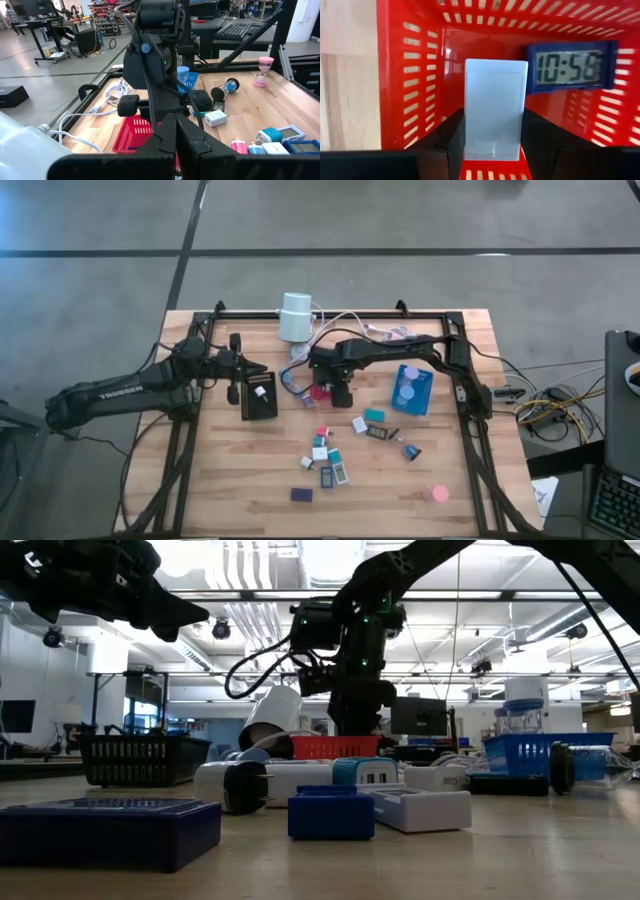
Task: Pick & Place Office items
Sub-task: Put the right white digital clock into the red basket, then put the black charger adapter into the black basket
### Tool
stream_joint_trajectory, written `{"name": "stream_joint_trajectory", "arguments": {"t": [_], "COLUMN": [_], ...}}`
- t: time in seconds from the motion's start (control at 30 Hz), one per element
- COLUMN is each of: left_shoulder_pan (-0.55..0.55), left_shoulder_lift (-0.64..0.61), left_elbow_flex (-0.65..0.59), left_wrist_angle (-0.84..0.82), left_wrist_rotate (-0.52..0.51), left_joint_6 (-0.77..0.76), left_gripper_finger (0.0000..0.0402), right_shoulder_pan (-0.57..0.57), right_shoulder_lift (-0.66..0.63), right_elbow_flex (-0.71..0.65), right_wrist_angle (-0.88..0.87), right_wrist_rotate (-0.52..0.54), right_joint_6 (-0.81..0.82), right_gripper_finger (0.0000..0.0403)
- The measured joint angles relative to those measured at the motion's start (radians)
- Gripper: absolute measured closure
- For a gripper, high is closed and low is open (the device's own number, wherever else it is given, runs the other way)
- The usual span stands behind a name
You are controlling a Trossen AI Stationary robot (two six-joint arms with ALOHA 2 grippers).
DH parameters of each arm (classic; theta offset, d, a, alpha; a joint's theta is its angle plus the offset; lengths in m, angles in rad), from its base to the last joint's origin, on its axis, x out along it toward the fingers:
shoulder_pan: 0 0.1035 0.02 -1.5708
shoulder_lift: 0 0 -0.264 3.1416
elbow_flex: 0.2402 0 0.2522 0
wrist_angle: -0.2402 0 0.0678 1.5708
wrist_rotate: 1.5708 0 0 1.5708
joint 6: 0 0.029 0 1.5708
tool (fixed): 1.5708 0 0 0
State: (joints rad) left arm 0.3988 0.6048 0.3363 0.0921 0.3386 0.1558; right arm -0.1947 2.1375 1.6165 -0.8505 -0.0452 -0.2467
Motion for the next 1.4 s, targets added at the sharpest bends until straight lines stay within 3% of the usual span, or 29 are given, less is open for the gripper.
{"name": "stream_joint_trajectory", "arguments": {"t": [0.47, 0.8, 0.93, 1.07, 1.23, 1.4], "left_shoulder_pan": [0.0, 0.0, 0.0, 0.0, 0.0, 0.0], "left_shoulder_lift": [0.0, 0.0, 0.0, 0.0, 0.0, 0.0], "left_elbow_flex": [0.0, 0.0, 0.0, 0.0, 0.0, 0.0], "left_wrist_angle": [0.0, -0.001, -0.011, -0.011, -0.018, -0.023], "left_wrist_rotate": [0.0, 0.0, 0.0, 0.0, 0.0, 0.0], "left_joint_6": [0.005, 0.015, 0.031, 0.032, 0.039, 0.047], "left_gripper_finger": [0.0396, 0.0396, 0.0396, 0.0396, 0.0396, 0.0396], "right_shoulder_pan": [0.0, 0.0, 0.0, 0.009, 0.021, 0.021], "right_shoulder_lift": [0.019, -0.021, -0.12, -0.284, -0.51, -0.742], "right_elbow_flex": [0.001, 0.13, 0.139, 0.066, -0.153, -0.405], "right_wrist_angle": [0.0, -0.139, -0.096, 0.098, 0.426, 0.632], "right_wrist_rotate": [-0.027, -0.03, -0.092, -0.121, -0.164, -0.174], "right_joint_6": [-0.01, 0.007, 0.031, 0.09, 0.194, 0.251], "right_gripper_finger": [0.0202, 0.0189, 0.0198, 0.0214, 0.0238, 0.0287]}}
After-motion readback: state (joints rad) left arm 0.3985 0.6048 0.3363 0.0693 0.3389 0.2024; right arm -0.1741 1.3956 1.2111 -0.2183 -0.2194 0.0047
